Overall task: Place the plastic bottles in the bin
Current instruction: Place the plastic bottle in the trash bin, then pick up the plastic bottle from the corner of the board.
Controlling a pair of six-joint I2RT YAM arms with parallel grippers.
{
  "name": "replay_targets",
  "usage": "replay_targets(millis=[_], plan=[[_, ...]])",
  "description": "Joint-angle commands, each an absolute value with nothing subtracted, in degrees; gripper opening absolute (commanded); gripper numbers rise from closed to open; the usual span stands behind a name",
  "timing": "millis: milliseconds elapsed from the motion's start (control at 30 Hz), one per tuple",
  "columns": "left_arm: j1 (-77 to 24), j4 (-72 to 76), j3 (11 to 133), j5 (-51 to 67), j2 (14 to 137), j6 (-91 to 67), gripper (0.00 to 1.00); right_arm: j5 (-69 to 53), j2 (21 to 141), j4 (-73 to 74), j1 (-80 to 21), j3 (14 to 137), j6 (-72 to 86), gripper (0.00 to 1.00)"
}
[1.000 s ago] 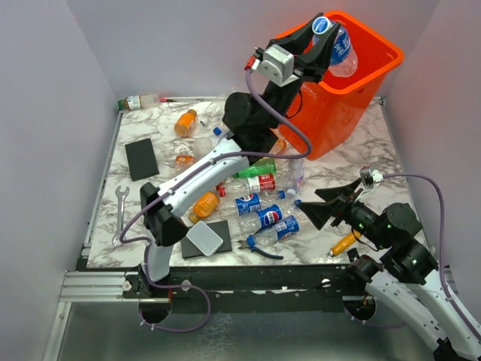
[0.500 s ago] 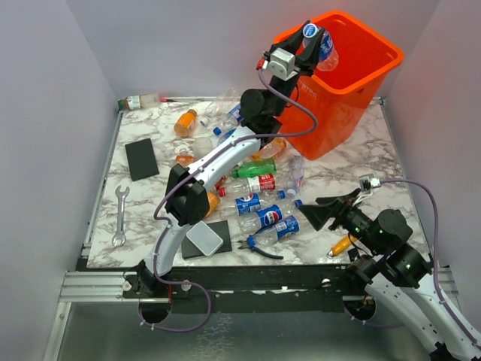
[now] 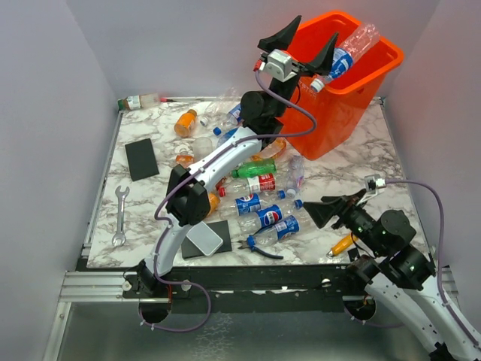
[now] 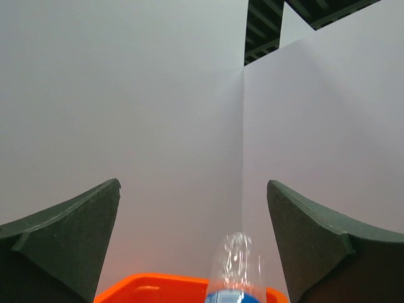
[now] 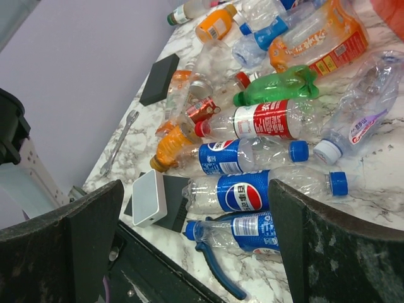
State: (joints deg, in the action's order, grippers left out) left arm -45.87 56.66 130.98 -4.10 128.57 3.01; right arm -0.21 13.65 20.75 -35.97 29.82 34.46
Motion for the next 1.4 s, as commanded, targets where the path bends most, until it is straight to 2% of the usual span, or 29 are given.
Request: replay_targets(millis=[0,133,367,567,667,767,900,1100,1200,1367], plan=[[-47.1,58.0,131.6,-4.9,122.4,1.8,0.99,3.8,13.4,23.3,-36.3,33.0,34.2,1.00],[-49.6,58.0,122.7,-6.5,114.1,4.8,0.99,9.0,14.2,25.0,-36.3,34.3,36.0,1.00],[-52.4,56.6,100.2,-10.1,98.2,9.1,0.99,16.6,17.1,24.6,-36.2,38.9,33.8,1.00],[-54.0,49.4,75.0,-20.1,80.0,6.7,0.99,14.5,22.6,20.3,-36.3,42.5,33.1,1.00],[-54.0,34.9,66.9,-31.0,71.0,3.2,0.99,12.4,26.5,20.4,-36.3,42.9,35.0,1.00],[-53.5,14.5,65.2,-43.1,65.0,0.9,0.99,10.2,29.7,21.1,-36.3,42.6,38.3,1.00],[-50.8,-3.4,61.4,-47.9,58.5,-1.1,0.99,6.1,32.0,19.6,-36.3,40.3,38.7,1.00],[-44.8,-11.5,51.0,-43.9,49.9,-9.4,0.99,1.4,33.2,14.4,-36.3,33.1,37.7,1.00],[-39.9,-17.9,51.1,-40.2,53.5,-16.5,0.99,-1.8,35.6,14.4,-36.3,31.8,38.4,1.00],[-24.6,-23.6,51.4,-22.8,61.3,-25.4,0.99,-4.5,36.3,14.1,-36.3,30.0,38.6,0.97]])
